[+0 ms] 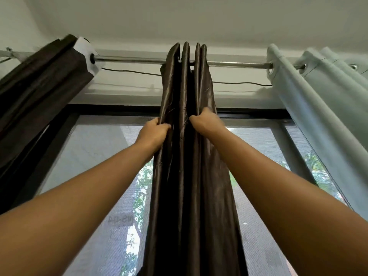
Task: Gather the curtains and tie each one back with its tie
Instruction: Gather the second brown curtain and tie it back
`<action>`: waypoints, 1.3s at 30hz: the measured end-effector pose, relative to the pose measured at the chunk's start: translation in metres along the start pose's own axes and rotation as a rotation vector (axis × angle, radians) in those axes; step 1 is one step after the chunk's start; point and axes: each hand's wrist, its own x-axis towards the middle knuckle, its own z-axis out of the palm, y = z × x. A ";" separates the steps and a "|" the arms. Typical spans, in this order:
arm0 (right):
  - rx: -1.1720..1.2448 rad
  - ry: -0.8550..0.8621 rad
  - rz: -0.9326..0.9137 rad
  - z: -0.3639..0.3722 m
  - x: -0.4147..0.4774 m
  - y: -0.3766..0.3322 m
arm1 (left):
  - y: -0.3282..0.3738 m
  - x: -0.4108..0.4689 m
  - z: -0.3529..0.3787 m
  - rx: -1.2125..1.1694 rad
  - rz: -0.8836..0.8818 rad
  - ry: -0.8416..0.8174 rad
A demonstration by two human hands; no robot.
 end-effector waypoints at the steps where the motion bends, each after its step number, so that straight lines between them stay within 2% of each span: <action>1: 0.011 0.077 -0.004 -0.003 -0.004 0.002 | 0.000 -0.002 0.001 -0.061 -0.018 -0.023; 4: -0.135 0.335 -0.097 -0.010 -0.015 0.002 | -0.005 0.000 0.003 -0.236 -0.154 -0.049; 6: -0.308 0.459 -0.270 -0.013 -0.020 -0.005 | -0.012 -0.001 0.000 -0.241 -0.284 -0.062; 9: -0.457 0.510 -0.553 -0.010 -0.027 -0.023 | -0.024 -0.005 -0.005 -0.182 -0.338 -0.124; 11: -0.428 0.384 -0.526 0.000 -0.031 -0.037 | -0.035 -0.005 -0.010 -0.151 -0.314 -0.103; 14: -0.378 0.146 -0.294 0.014 -0.034 -0.048 | -0.044 -0.009 -0.021 -0.089 -0.334 -0.021; 17: -0.488 0.087 -0.200 0.018 -0.037 -0.048 | -0.052 -0.007 -0.037 -0.131 -0.340 0.081; 20: -0.429 0.064 -0.142 0.019 -0.043 -0.051 | -0.054 -0.008 -0.051 -0.108 -0.288 0.180; 24: -0.421 0.147 -0.246 0.031 -0.058 -0.066 | -0.039 -0.017 -0.060 0.073 -0.048 0.236; 28: -0.477 0.059 -0.350 0.042 -0.074 -0.076 | -0.016 -0.023 -0.062 0.167 0.097 0.200; 32: -0.436 -0.112 -0.414 0.046 -0.083 -0.073 | -0.004 -0.028 -0.061 0.118 0.099 0.158; 35: -0.293 -0.275 -0.411 0.041 -0.083 -0.065 | -0.002 -0.029 -0.060 0.010 0.028 0.125; 37: -0.172 -0.402 -0.396 0.033 -0.084 -0.061 | 0.001 -0.028 -0.059 0.004 0.018 0.122; 39: -0.160 -0.522 -0.359 0.022 -0.084 -0.058 | 0.005 -0.027 -0.057 0.035 0.009 0.115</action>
